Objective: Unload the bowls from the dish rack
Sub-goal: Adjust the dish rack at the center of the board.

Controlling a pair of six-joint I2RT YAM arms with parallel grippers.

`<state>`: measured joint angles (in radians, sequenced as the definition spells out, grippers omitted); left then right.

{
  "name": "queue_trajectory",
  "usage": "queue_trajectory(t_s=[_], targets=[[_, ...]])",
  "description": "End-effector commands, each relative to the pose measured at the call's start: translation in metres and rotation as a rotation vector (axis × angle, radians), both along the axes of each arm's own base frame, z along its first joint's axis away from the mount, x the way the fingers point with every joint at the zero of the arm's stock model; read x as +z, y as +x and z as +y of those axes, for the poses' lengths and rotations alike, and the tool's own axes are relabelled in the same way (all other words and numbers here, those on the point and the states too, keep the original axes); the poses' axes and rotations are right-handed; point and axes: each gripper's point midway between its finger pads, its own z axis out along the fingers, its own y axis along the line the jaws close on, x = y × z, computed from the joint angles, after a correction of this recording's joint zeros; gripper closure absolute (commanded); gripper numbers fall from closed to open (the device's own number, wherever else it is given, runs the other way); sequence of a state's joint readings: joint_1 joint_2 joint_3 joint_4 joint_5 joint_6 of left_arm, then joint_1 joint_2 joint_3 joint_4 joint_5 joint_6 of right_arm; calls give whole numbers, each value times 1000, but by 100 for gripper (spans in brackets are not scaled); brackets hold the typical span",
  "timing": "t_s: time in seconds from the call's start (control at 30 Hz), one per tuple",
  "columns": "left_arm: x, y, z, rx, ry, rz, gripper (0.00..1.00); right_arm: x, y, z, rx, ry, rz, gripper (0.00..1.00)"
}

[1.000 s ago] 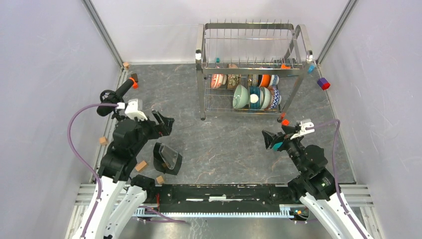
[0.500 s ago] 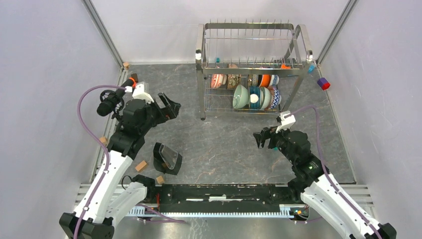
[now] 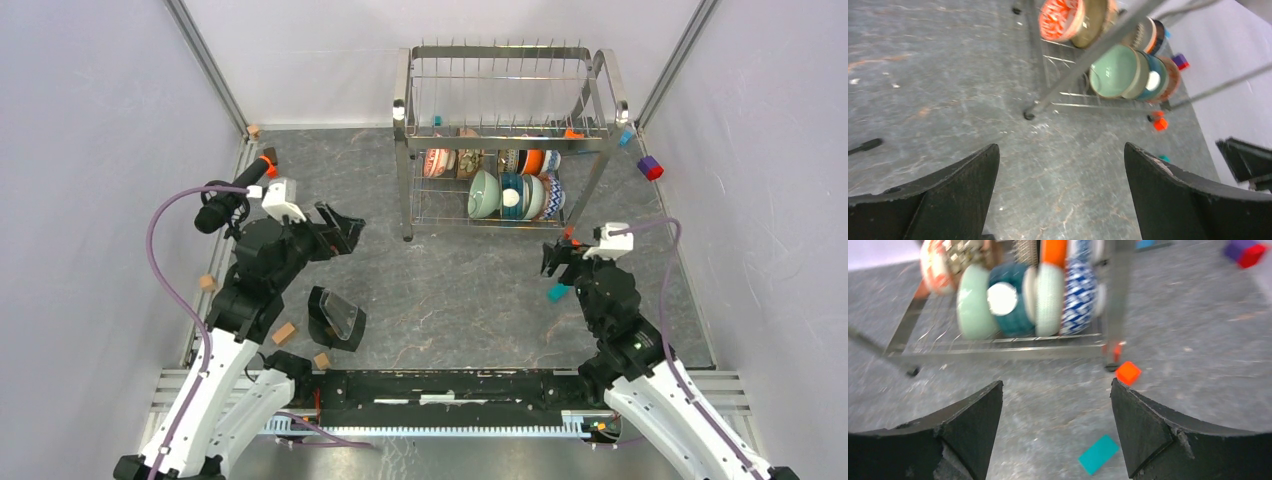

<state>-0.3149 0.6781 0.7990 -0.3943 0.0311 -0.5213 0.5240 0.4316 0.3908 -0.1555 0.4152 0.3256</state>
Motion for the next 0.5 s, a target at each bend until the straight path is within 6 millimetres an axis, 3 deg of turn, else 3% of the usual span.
queue_trajectory(t_s=[0.0,0.07,0.2,0.47], targets=[[7,-6,-33,-172,0,-51,0,28,-8,-57,-284,-54,-40,17],[6,-5,-37,-178,-3,-42,0,34,-9,-66,-341,-43,-61,19],[3,-7,-37,-171,-31,-39,0,47,0,-65,-377,17,-125,20],[13,-16,-28,-146,-35,-114,0,73,35,-62,-399,66,-229,20]])
